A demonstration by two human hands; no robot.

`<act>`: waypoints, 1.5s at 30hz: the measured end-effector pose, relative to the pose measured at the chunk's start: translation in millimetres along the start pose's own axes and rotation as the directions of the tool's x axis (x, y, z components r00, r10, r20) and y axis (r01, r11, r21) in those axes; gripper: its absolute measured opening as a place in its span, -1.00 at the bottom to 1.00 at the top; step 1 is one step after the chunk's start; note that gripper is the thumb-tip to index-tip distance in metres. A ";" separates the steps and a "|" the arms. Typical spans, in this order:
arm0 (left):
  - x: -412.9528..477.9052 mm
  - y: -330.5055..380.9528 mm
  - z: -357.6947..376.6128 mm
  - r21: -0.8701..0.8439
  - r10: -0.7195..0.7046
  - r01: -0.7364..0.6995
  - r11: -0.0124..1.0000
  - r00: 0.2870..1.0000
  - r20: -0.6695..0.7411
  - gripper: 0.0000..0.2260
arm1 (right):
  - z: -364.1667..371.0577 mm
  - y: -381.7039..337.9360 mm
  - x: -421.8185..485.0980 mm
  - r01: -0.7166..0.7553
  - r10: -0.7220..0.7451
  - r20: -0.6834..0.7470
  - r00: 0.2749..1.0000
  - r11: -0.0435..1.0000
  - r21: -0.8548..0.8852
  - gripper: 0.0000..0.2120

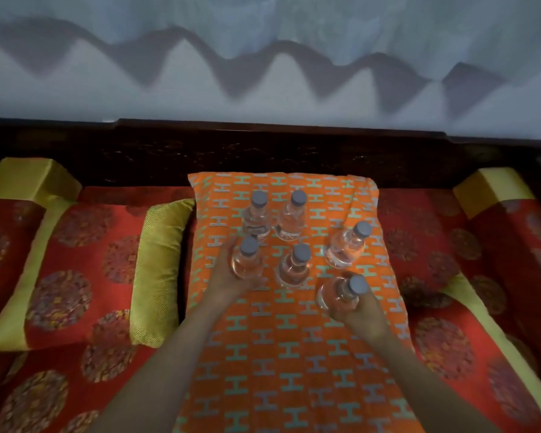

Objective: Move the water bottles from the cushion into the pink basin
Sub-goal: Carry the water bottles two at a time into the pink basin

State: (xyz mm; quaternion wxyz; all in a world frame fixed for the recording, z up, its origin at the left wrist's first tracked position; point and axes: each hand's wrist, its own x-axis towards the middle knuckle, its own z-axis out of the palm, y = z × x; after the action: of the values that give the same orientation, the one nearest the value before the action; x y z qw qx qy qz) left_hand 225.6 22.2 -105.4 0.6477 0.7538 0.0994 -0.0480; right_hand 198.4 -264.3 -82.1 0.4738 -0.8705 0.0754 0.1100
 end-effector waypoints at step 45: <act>-283.3 237.9 464.2 0.051 0.298 -0.340 0.939 0.878 0.376 -0.53 | -488.0 188.4 -396.6 0.018 0.082 -0.838 0.540 0.994 0.109 -0.41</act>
State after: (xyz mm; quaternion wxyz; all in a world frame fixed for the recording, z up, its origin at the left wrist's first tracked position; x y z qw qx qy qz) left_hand 25.8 -493.9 109.1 0.6092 0.7740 -0.1504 -0.0843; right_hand -169.8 -765.9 127.0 0.4222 -0.7891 0.3147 -0.3163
